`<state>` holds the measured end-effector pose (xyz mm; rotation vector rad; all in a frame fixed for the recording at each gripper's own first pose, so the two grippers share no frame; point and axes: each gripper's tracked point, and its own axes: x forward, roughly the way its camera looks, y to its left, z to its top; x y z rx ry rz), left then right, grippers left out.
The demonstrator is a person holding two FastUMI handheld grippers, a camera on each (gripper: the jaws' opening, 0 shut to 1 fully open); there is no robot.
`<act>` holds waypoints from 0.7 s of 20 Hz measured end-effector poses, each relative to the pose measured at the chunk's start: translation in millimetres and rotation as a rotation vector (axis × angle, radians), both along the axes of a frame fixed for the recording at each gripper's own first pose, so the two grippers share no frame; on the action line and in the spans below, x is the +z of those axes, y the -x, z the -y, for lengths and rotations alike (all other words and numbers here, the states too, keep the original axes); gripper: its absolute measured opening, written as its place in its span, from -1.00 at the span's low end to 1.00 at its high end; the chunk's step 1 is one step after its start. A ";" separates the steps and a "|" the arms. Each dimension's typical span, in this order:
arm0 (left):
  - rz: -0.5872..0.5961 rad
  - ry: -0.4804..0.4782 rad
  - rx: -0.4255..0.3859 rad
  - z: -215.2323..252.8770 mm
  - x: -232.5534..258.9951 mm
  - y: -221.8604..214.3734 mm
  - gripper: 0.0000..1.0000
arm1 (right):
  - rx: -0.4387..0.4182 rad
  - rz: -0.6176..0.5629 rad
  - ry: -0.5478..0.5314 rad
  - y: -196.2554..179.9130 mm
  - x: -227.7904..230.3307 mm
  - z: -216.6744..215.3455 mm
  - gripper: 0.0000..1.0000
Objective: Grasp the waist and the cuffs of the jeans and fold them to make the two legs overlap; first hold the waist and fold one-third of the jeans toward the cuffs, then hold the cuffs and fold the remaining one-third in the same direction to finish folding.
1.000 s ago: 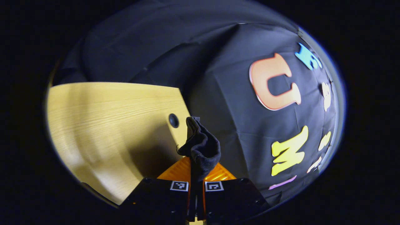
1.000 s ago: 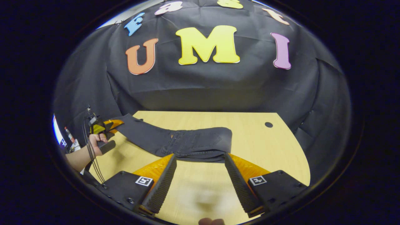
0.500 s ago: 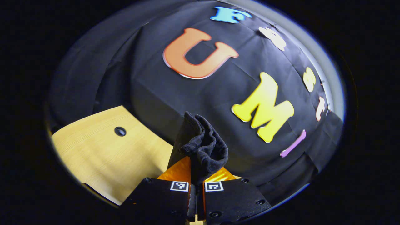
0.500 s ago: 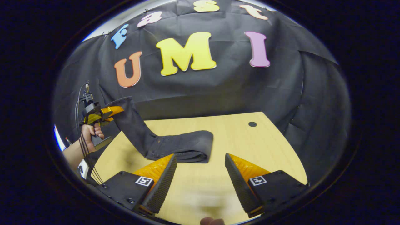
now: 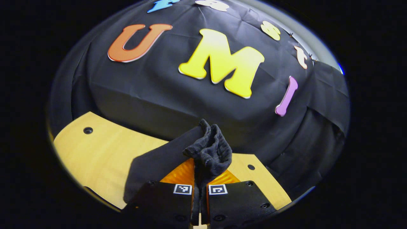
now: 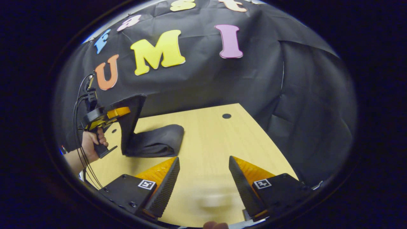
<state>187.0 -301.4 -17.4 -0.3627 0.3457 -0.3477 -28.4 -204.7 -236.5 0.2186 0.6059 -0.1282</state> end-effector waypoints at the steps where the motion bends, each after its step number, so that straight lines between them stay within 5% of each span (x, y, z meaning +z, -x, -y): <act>1: -0.013 -0.013 -0.007 9.0 -12.1 1.0 -0.89 | -0.011 -0.013 0.002 3.4 -5.5 8.5 0.96; 10: -0.147 -0.163 -0.061 68.8 -107.6 18.6 -0.68 | -0.053 -0.081 -0.001 12.8 -31.6 43.2 0.92; 11: -0.148 -0.164 -0.070 72.1 -105.8 19.6 -0.53 | -0.052 -0.079 -0.003 13.1 -32.9 43.0 0.92; 14: -0.158 -0.179 -0.084 77.3 -104.1 31.5 0.60 | -0.049 -0.065 -0.020 5.9 -31.3 37.5 0.87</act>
